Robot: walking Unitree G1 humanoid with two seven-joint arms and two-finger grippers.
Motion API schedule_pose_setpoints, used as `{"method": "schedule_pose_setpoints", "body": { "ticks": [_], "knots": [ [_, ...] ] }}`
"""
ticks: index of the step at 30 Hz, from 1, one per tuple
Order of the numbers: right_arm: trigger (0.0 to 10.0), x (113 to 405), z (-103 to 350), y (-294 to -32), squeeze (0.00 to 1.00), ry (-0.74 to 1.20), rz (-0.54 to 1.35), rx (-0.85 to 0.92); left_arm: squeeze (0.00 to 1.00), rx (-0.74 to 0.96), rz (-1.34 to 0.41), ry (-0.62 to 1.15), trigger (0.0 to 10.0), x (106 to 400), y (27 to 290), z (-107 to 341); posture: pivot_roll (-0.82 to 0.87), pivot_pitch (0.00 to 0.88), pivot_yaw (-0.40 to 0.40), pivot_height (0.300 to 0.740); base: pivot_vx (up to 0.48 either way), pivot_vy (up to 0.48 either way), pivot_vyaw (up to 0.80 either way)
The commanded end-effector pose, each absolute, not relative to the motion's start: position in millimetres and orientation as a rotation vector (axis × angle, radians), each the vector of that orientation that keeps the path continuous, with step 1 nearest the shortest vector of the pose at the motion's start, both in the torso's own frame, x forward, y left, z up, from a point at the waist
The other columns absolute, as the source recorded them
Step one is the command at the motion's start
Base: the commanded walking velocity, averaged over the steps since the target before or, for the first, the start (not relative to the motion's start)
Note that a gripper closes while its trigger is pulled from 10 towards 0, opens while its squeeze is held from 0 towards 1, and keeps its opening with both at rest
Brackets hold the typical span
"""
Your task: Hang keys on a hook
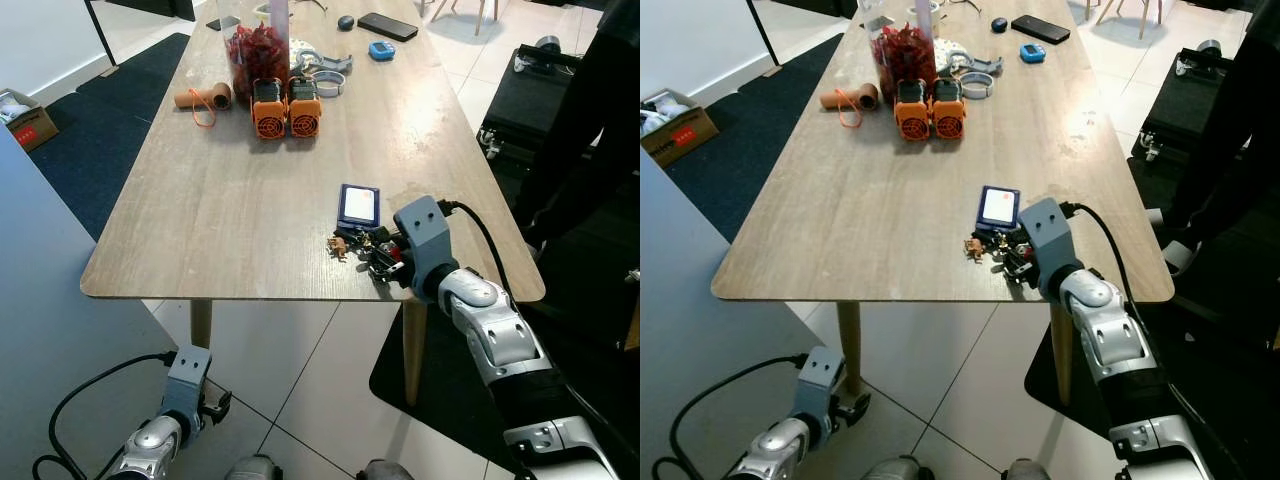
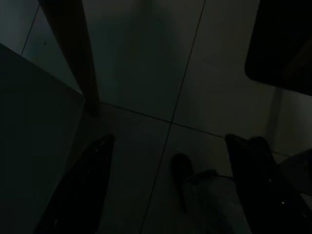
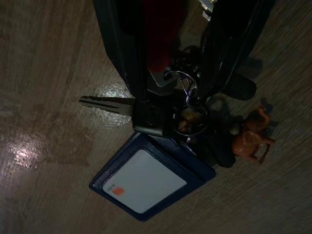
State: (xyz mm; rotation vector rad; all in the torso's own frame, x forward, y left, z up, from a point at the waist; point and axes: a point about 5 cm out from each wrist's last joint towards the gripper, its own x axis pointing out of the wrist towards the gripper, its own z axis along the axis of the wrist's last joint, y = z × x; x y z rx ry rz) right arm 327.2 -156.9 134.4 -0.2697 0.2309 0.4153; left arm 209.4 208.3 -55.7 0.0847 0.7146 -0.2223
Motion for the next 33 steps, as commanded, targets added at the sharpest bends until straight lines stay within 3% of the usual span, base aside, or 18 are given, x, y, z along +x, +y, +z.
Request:
{"method": "schedule_pose_setpoints", "body": {
  "ticks": [1, 20, 21, 22, 23, 24, 30, 33],
  "knots": [
    [10.0, 324.2, 126.4, -160.1, 0.00, 0.275, 0.403, -0.245, 0.00, 0.105, -0.219, 0.735, 10.0, 204.8, 215.1, -57.3, 0.05, 0.092, 0.011, 0.740, 0.000, 0.000, 0.00],
    [10.0, 319.2, 125.8, -161.0, 0.00, 0.267, 0.429, -0.329, 0.00, 0.107, -0.226, 0.729, 10.0, 205.7, 213.7, -56.6, 0.05, 0.088, 0.012, 0.740, 0.000, 0.000, 0.00],
    [7.6, 319.3, 125.7, -161.3, 0.00, 0.268, 0.427, -0.323, 0.00, 0.109, -0.228, 0.729, 10.0, 206.1, 213.7, -56.4, 0.05, 0.087, 0.013, 0.740, 0.000, 0.000, 0.00],
    [7.6, 319.3, 125.7, -161.3, 0.00, 0.268, 0.427, -0.323, 0.00, 0.109, -0.228, 0.729, 10.0, 206.1, 213.7, -56.4, 0.05, 0.087, 0.013, 0.740, 0.000, 0.000, 0.00],
    [2.7, 319.5, 125.6, -161.5, 0.00, 0.269, 0.424, -0.318, 0.00, 0.111, -0.229, 0.728, 10.0, 206.6, 213.7, -56.1, 0.05, 0.086, 0.013, 0.740, 0.000, 0.000, 0.00],
    [1.6, 319.6, 125.6, -161.9, 0.00, 0.270, 0.423, -0.315, 0.00, 0.113, -0.231, 0.727, 10.0, 207.0, 213.7, -55.9, 0.05, 0.086, 0.013, 0.740, 0.000, 0.000, 0.00],
    [1.5, 319.7, 125.3, -162.5, 0.00, 0.273, 0.420, -0.316, 0.00, 0.120, -0.238, 0.727, 10.0, 207.6, 213.7, -55.5, 0.05, 0.084, 0.014, 0.740, 0.000, 0.000, 0.00],
    [2.0, 319.4, 124.3, -164.4, 0.00, 0.278, 0.417, -0.337, 0.00, 0.129, -0.252, 0.728, 10.0, 206.9, 212.0, -56.1, 0.05, 0.085, 0.013, 0.740, 0.000, 0.000, 0.00]
  ]
}}
